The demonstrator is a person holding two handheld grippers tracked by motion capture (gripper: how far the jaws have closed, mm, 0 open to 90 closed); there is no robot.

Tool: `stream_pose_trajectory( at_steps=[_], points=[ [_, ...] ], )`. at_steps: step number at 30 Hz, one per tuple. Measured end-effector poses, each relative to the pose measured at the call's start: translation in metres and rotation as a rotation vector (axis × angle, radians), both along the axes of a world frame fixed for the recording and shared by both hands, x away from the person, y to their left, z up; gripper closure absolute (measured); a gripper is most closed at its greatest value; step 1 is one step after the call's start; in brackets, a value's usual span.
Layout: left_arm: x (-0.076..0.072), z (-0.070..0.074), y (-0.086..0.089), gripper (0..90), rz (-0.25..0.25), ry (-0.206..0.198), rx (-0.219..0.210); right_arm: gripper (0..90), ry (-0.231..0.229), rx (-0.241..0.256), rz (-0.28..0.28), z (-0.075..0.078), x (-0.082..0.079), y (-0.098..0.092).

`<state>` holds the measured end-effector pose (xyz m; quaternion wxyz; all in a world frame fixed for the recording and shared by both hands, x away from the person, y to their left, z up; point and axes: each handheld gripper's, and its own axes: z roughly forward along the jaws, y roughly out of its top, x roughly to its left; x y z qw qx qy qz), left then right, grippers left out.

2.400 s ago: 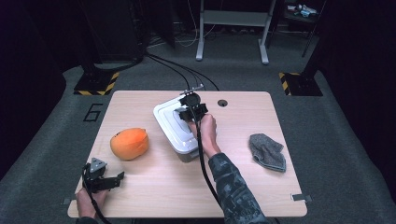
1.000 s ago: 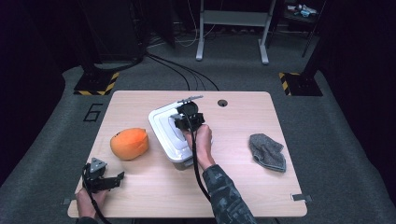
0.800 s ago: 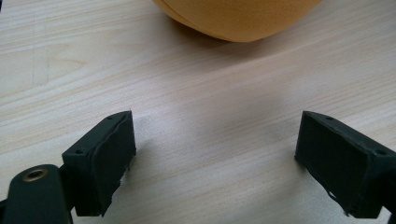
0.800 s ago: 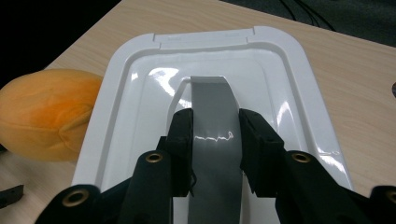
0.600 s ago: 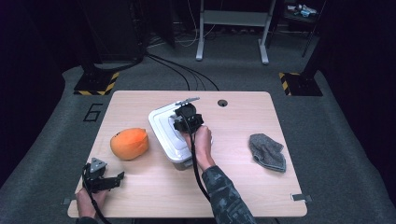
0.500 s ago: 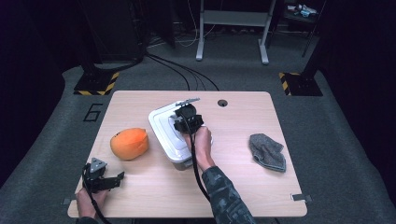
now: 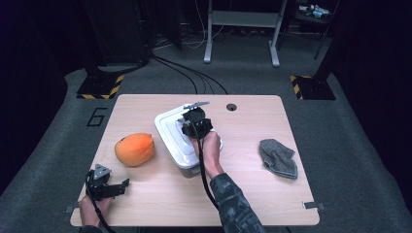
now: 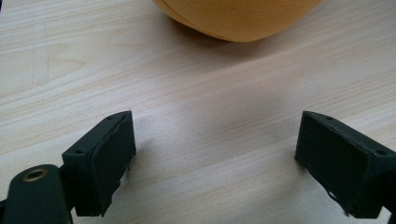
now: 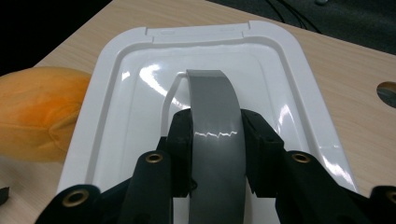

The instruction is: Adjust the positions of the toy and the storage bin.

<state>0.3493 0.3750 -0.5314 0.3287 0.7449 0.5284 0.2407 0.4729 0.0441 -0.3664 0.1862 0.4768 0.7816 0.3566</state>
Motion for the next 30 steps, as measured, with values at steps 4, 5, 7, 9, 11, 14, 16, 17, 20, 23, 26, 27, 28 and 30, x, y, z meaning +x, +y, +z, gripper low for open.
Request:
stream_pose_trajectory(
  at_steps=[4,5,7,9,11,14,16,17,20,23,26,27,28,30],
  points=[
    [0.000,0.000,0.000,12.0,0.002,-0.011,0.005,66.3,-0.017,-0.001,0.002,0.008,0.000,-0.009],
    [0.000,0.000,0.000,12.0,0.000,-0.009,0.004,66.3,-0.025,-0.003,0.007,0.009,0.000,-0.012],
    [0.000,0.000,0.000,12.0,0.001,-0.004,0.002,66.3,-0.024,0.003,0.000,0.012,0.000,-0.015],
    [0.000,0.000,0.000,12.0,0.001,-0.006,0.003,66.3,-0.022,0.000,-0.002,0.014,-0.001,-0.018],
    [0.000,0.000,0.000,11.9,0.001,-0.004,0.002,66.3,-0.020,0.006,-0.011,0.017,-0.001,-0.022],
    [0.000,0.000,0.000,11.9,0.001,-0.003,0.001,66.3,-0.026,0.008,-0.010,0.019,-0.001,-0.025],
    [0.000,0.000,0.000,11.9,0.000,-0.002,0.001,66.3,-0.030,0.011,-0.018,0.021,-0.001,-0.030],
    [0.000,0.000,0.000,11.9,0.001,-0.002,0.001,66.3,-0.036,0.012,-0.020,0.023,0.000,-0.035],
    [0.000,0.000,0.000,12.0,0.001,-0.004,0.002,66.3,-0.036,0.014,-0.031,0.025,0.000,-0.038],
    [0.000,0.000,0.000,11.9,0.000,-0.002,0.002,66.3,-0.057,0.005,-0.037,0.029,0.002,-0.051],
    [0.000,0.000,0.000,11.9,0.001,-0.003,0.002,66.3,-0.053,0.013,-0.055,0.030,0.002,-0.058],
    [0.000,0.000,0.000,11.9,-0.002,0.002,0.003,66.3,-0.056,0.013,-0.055,0.031,0.003,-0.060],
    [0.000,0.000,0.000,12.0,0.001,-0.006,0.002,66.3,-0.059,0.015,-0.059,0.032,0.003,-0.063],
    [0.000,0.000,0.000,12.0,0.001,-0.006,0.002,66.3,-0.061,0.018,-0.067,0.033,0.003,-0.067]
  ],
)
